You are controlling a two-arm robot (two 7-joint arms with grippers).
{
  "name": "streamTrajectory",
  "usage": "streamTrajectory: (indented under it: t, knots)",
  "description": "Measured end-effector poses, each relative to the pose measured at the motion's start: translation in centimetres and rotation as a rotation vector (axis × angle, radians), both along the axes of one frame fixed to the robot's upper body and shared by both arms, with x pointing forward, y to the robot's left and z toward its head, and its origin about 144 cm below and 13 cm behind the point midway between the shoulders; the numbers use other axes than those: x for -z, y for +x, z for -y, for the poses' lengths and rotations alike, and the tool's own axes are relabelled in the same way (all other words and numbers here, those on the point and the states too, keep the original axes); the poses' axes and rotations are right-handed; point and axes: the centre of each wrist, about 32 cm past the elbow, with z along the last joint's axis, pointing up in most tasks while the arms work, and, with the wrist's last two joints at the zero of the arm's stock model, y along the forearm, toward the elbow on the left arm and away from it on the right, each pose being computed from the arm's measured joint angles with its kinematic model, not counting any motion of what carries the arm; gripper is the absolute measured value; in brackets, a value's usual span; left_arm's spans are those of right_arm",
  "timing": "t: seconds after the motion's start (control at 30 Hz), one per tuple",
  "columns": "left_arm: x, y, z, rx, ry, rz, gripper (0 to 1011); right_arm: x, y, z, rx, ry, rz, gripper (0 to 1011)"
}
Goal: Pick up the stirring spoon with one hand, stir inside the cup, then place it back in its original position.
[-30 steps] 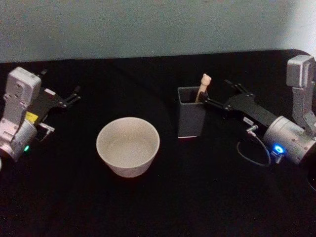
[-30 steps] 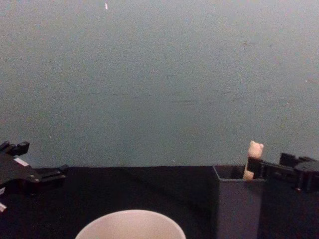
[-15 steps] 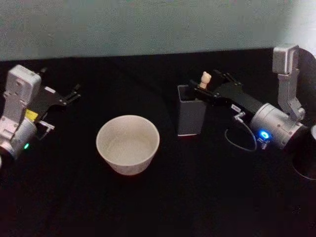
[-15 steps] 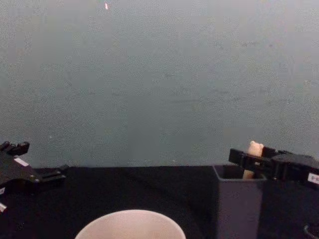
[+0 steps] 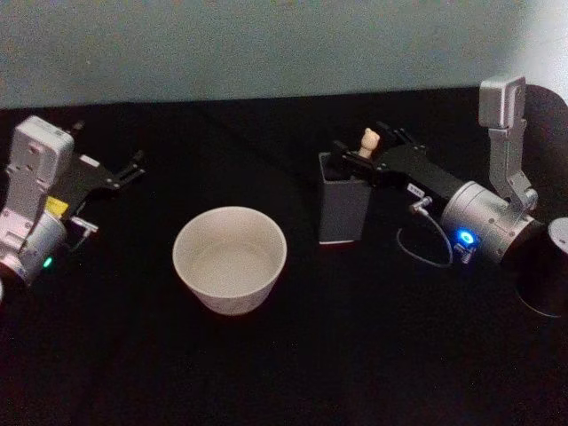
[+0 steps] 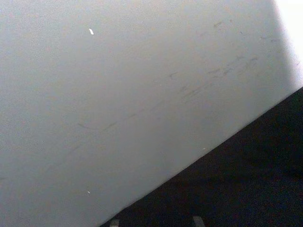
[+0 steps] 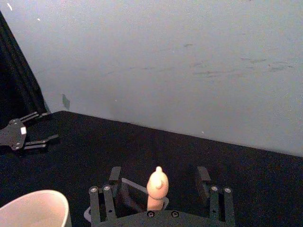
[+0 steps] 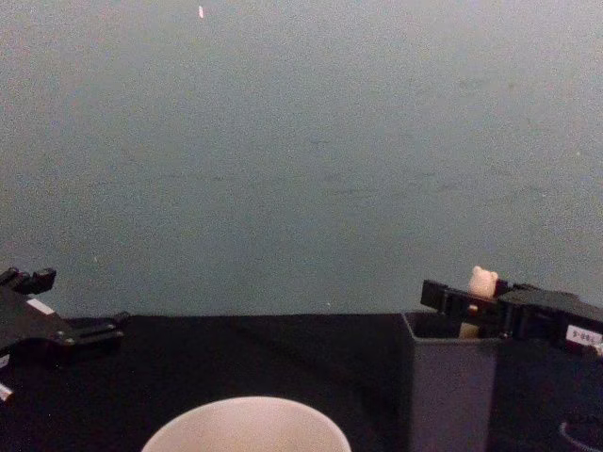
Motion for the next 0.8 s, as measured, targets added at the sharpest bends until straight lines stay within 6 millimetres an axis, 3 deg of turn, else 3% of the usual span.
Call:
streamTrajectory:
  t: [0.3,0.6,0.8]
  knots:
    - [0.00,0.00,0.00,0.000,0.000,0.000,1001,0.00,0.00,0.03,0.001,0.000,0.000,978]
    - [0.00,0.00,0.00,0.000,0.000,0.000,1001,0.01,-0.02,0.08,0.003,0.001,-0.001,760]
    - [0.00,0.00,0.00,0.000,0.000,0.000,1001,-0.01,-0.02,0.09,0.003,0.001,-0.001,564]
